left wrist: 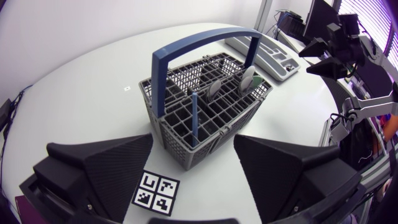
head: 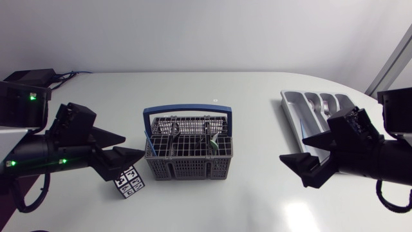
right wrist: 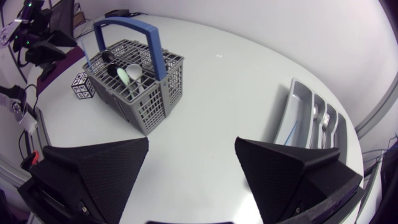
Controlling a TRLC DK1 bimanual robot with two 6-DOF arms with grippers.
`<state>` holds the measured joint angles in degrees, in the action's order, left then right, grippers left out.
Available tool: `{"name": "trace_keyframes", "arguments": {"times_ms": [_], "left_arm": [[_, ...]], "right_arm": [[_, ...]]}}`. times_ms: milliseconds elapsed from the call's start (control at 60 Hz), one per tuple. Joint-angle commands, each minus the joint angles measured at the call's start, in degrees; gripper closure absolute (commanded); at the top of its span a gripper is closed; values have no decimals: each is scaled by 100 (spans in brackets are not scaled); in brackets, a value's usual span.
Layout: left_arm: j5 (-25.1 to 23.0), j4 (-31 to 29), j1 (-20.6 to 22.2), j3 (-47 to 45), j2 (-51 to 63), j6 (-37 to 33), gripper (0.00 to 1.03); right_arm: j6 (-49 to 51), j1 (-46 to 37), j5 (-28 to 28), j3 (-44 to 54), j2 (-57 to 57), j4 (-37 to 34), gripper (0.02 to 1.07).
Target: Transfer all utensils from the basket to the drawer tray.
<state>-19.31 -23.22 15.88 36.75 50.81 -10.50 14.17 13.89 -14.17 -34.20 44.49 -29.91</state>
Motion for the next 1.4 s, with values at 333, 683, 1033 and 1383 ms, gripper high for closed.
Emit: {"name": "trace_keyframes", "arguments": {"times_ms": [333, 683, 1033, 1383], "left_arm": [[-486, 1241, 3, -63, 1001, -233, 43], [-504, 1303, -6, -116, 1204, -347, 80], [-671, 1417, -6, -116, 1204, -347, 100], [-794, 916, -94, 429, 738, -294, 100]], "right_arm": [[261, 465, -6, -307, 332, 91, 7], [261, 659, 117, -237, 455, 275, 7], [261, 729, 205, -184, 455, 284, 7], [288, 808, 205, -79, 376, 284, 7]]}}
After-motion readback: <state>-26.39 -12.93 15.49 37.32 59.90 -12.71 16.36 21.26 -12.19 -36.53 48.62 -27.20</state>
